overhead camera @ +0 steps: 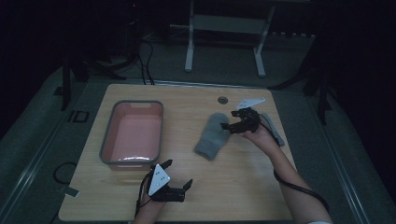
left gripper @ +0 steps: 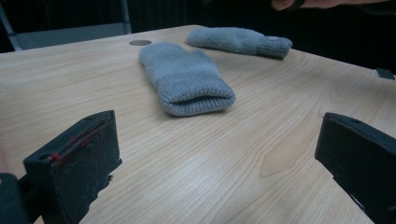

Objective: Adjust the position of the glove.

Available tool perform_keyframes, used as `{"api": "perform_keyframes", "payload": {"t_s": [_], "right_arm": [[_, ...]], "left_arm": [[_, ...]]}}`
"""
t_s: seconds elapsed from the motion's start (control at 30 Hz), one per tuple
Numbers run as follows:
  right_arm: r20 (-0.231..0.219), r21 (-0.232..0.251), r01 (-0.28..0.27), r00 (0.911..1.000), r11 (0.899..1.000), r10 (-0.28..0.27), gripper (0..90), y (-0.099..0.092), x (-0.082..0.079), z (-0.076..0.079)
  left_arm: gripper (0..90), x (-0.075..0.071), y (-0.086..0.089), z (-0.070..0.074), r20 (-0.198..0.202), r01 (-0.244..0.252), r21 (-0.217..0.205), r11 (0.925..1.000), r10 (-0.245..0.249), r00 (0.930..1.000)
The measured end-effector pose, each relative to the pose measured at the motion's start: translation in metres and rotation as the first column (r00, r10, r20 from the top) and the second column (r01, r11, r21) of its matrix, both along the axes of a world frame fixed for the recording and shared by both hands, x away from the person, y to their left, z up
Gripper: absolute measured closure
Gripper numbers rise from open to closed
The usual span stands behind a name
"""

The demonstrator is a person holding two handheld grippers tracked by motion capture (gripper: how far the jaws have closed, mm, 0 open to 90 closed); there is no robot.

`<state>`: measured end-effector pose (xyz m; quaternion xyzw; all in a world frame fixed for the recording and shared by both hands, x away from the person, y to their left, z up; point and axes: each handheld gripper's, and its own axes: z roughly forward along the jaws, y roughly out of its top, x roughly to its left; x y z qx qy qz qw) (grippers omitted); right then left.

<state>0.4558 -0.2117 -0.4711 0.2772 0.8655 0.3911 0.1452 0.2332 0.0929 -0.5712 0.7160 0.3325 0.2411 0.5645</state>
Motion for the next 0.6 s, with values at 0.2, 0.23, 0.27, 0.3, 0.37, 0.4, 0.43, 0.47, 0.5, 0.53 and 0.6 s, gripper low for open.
{"api": "perform_keyframes", "payload": {"t_s": [0.2,0.23,0.27,0.3,0.37,0.4,0.43,0.47,0.5,0.53,0.6], "right_arm": [[-0.062,-0.048,-0.01,0.9981,0.999,0.007,26.5,0.02,0.016,-0.031],[-0.074,-0.058,-0.016,0.9972,0.998,0.012,26.5,0.023,0.018,-0.035],[-0.08,-0.071,-0.025,0.9966,0.997,0.019,26.5,0.025,0.02,-0.039],[-0.082,-0.087,-0.025,0.9965,0.996,0.018,26.5,0.027,0.021,-0.042],[-0.101,-0.1,-0.037,0.9945,0.994,0.026,26.5,0.033,0.025,-0.051],[-0.108,-0.112,-0.035,0.9939,0.993,0.023,26.5,0.036,0.026,-0.055],[-0.116,-0.124,-0.036,0.993,0.992,0.022,26.5,0.038,0.027,-0.058],[-0.131,-0.144,-0.049,0.991,0.988,0.03,26.6,0.04,0.028,-0.063],[-0.135,-0.17,-0.058,0.9902,0.984,0.035,26.8,0.042,0.029,-0.068],[-0.132,-0.166,-0.065,0.9904,0.984,0.044,29.4,0.042,0.029,-0.071],[-0.136,-0.142,-0.072,0.9893,0.987,0.052,35.3,0.041,0.03,-0.071]], "left_arm": [[0.3,0.0,0.0,0.0,-0.002,0.002,0.0,1.0,-0.002,1.0],[0.3,0.0,0.0,0.0,-0.005,0.002,0.001,1.0,-0.002,1.0],[0.2,0.001,0.0,0.0,-0.006,0.002,0.003,1.0,-0.002,1.0],[0.2,0.001,0.0,0.0,-0.007,-0.002,0.002,1.0,0.002,1.0],[0.2,0.001,0.0,0.0,-0.006,-0.003,0.004,1.0,0.003,1.0],[0.2,0.001,0.0,0.0,-0.006,0.0,0.005,1.0,0.0,1.0],[0.2,0.001,0.0,0.0,-0.006,0.0,0.006,1.0,0.0,1.0],[0.2,0.001,0.0,0.0,-0.006,0.001,0.007,1.0,-0.001,1.0],[0.2,0.001,0.0,0.0,-0.007,0.001,0.007,1.0,-0.001,1.0],[0.3,0.001,0.0,0.0,-0.006,-0.001,0.007,1.0,0.001,1.0],[0.2,0.0,0.0,0.0,-0.004,-0.008,0.004,1.0,0.008,1.0]]}}
